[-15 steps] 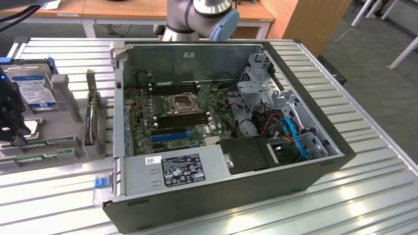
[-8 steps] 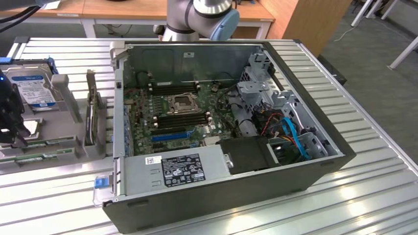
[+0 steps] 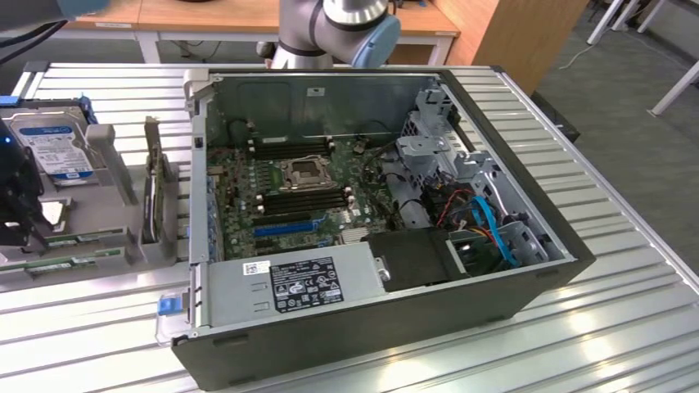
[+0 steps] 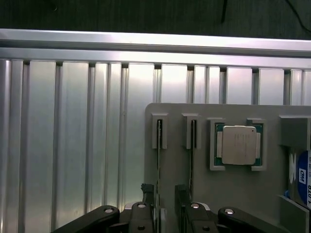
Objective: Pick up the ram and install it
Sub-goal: 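Pick up the ram and move it above insertion slot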
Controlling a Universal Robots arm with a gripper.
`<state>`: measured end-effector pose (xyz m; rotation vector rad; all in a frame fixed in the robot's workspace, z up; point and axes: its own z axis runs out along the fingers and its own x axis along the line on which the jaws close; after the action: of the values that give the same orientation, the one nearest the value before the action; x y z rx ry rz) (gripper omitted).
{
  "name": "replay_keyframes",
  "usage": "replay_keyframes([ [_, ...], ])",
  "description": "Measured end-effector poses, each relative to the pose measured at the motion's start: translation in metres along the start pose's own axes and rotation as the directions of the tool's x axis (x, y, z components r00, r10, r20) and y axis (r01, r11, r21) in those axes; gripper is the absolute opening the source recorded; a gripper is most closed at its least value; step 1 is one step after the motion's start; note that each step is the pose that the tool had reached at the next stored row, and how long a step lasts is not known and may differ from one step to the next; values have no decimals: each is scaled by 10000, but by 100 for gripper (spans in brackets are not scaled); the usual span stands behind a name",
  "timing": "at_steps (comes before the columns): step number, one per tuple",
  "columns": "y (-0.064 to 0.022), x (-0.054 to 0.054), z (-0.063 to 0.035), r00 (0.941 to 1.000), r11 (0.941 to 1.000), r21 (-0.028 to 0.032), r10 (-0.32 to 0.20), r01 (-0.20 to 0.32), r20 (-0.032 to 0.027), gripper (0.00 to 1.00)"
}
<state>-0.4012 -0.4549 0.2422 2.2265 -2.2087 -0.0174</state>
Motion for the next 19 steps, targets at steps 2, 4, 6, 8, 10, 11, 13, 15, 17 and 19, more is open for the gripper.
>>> replay_keyframes([
  [2,0,6,31,10000,10000,1,1,-1,-1,31],
  [4,-1,14,63,10000,10000,0,0,0,0,31],
  [6,-1,21,95,10000,10000,0,0,0,0,31],
  [8,-1,27,128,10000,10000,1,0,0,0,31],
  [10,-2,33,157,10000,10000,0,0,0,0,31],
  [11,-2,35,171,10000,10000,0,0,0,0,31],
  [13,-2,39,199,10000,10000,0,0,0,-1,31],
  [15,-2,43,226,10000,10000,0,0,0,-1,31],
  [17,-3,46,253,10000,10000,1,0,0,0,31],
  [19,-3,48,272,10000,10000,0,0,0,0,31],
])
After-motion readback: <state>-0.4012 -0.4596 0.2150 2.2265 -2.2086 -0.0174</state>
